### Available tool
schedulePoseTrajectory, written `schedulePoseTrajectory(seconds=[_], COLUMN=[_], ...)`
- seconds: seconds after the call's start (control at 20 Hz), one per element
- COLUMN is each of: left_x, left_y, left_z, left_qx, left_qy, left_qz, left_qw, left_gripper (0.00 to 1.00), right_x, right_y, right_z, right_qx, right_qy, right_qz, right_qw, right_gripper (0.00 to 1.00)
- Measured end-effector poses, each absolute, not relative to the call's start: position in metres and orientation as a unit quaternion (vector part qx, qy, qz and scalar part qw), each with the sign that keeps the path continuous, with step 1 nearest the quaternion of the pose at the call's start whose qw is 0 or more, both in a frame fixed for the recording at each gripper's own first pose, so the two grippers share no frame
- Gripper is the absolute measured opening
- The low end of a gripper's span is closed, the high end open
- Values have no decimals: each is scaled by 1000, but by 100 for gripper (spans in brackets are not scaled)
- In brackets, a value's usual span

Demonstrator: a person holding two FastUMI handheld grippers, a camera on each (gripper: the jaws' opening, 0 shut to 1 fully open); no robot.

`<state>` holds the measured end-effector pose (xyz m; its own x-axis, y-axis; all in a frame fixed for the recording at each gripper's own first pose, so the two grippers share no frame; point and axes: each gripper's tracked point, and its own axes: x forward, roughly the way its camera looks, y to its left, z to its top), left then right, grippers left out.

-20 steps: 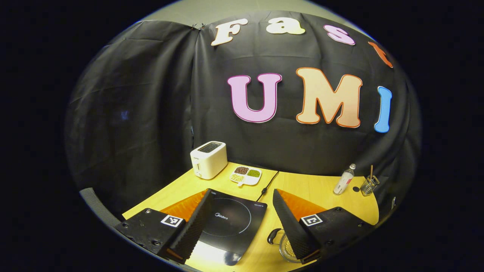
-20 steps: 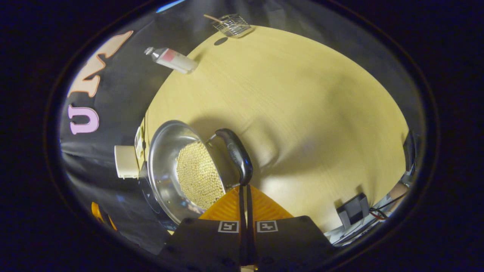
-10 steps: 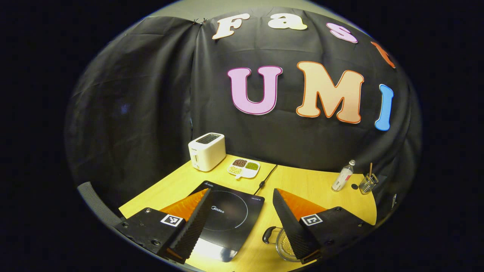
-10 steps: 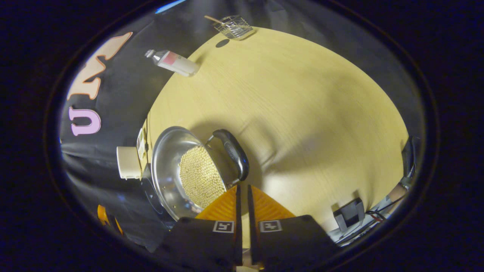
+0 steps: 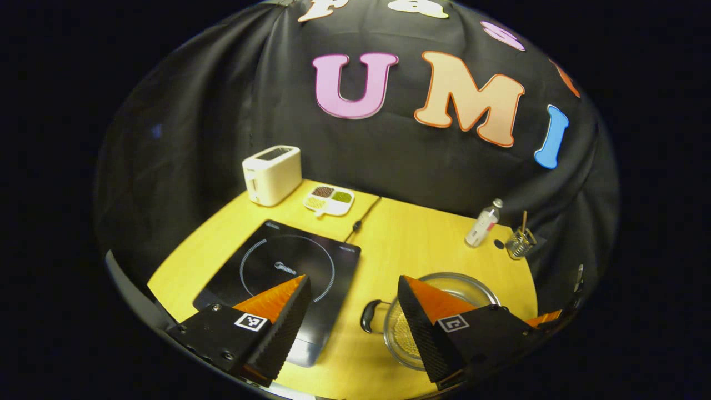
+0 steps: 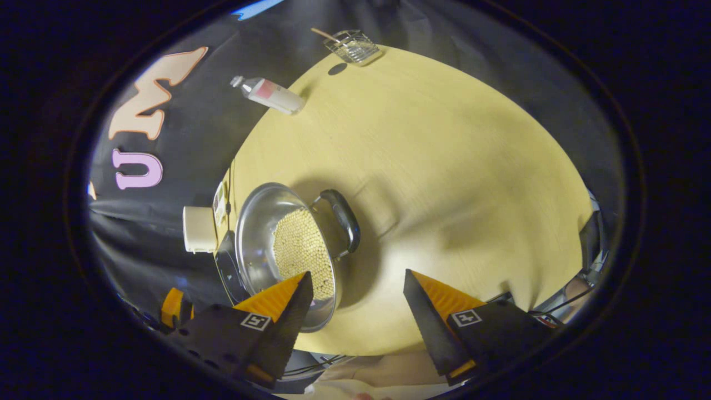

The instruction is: First push the handle of the pot to place it horizontally, then grasp the pot with both hands and set it on the induction cooktop.

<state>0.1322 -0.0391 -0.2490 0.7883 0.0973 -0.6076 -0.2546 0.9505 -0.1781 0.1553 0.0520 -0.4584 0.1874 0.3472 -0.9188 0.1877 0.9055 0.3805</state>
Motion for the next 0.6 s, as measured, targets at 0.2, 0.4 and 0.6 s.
schedulePoseTrajectory(seconds=[0.2, 0.4, 0.6], left_x=[127, 123, 134], left_y=[-60, -67, -73], left_z=[-274, -301, -329], left_qx=[-173, -180, -180], left_qy=[360, 430, 489], left_qz=[56, 34, 6], left_qw=[915, 884, 853], left_gripper=[96, 95, 96], right_x=[178, 203, 215], right_y=[48, 57, 78], right_z=[-449, -447, -456], right_qx=[188, 158, 166], right_qy=[620, 618, 633], right_qz=[67, 98, 129], right_qw=[759, 764, 745], right_gripper=[100, 100, 100])
